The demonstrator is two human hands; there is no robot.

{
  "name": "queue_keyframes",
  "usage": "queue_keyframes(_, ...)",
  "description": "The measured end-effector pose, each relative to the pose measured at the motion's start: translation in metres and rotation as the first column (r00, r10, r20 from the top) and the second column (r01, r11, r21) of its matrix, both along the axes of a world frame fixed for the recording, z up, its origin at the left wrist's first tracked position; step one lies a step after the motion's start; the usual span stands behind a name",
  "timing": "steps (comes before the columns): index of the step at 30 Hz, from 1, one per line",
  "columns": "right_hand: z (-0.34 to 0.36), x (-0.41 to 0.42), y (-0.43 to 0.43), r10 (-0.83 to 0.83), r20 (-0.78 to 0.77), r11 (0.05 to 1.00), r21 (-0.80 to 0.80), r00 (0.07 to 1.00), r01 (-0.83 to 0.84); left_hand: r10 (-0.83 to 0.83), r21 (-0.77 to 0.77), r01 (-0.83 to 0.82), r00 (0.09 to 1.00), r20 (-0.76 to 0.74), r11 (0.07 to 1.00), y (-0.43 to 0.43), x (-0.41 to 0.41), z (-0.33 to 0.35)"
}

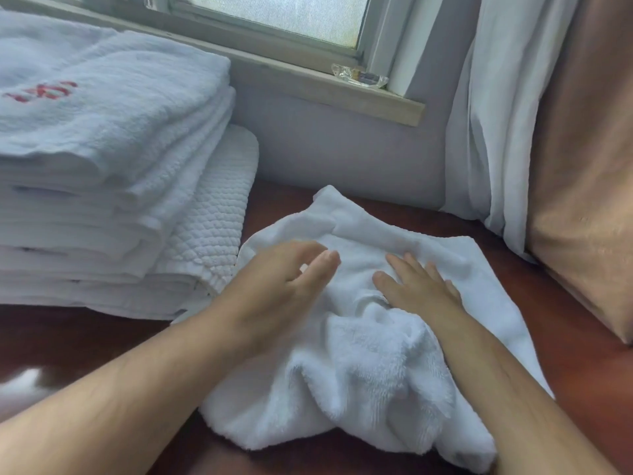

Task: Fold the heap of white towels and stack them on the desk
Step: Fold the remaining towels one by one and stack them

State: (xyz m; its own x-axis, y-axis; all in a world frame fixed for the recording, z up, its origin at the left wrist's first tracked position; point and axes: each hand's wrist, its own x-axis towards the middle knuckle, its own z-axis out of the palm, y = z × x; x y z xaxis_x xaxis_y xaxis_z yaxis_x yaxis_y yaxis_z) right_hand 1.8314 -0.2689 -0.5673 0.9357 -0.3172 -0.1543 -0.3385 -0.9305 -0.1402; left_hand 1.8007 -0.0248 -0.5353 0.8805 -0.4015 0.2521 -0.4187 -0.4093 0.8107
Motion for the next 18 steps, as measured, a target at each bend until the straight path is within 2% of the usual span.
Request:
queue_keyframes(1,0.000,0.001,-0.001,-0.004,0.013,1.000,-0.001,1.000,0.004,-0.061,0.049,0.066,0.994,-0.096,0.997,-0.003,-0.005,0.003)
queue_keyframes(2,0.000,0.001,-0.002,0.000,0.026,1.000,-0.002,1.000,0.000,-0.090,0.166,0.116,0.983,-0.157,0.979,-0.006,-0.009,0.004)
queue_keyframes(4,0.000,0.001,-0.006,0.054,0.045,0.998,-0.045,0.998,-0.052,-0.110,0.435,0.160,0.984,-0.137,0.886,-0.010,-0.013,0.001)
queue_keyframes(6,0.000,0.001,-0.006,0.071,0.057,0.995,-0.072,0.996,-0.067,-0.154,0.549,0.168,0.985,-0.073,0.819,-0.010,-0.015,-0.006)
queue_keyframes(10,0.001,-0.006,-0.001,0.031,0.169,0.999,-0.035,0.985,-0.025,-0.152,0.566,0.114,0.988,0.020,0.816,-0.008,-0.013,-0.019)
queue_keyframes(13,0.008,-0.026,0.005,-0.178,0.334,0.971,0.210,0.926,0.111,-0.123,0.509,0.077,0.991,0.056,0.858,-0.006,-0.013,-0.024)
queue_keyframes(14,0.009,-0.033,0.007,-0.223,0.342,0.958,0.248,0.913,0.142,-0.119,0.491,0.076,0.991,0.056,0.868,-0.006,-0.014,-0.023)
queue_keyframes(18,0.008,-0.062,0.025,-0.231,0.199,0.973,0.062,0.952,0.223,-0.149,0.503,0.159,0.987,-0.060,0.850,0.001,-0.017,-0.011)
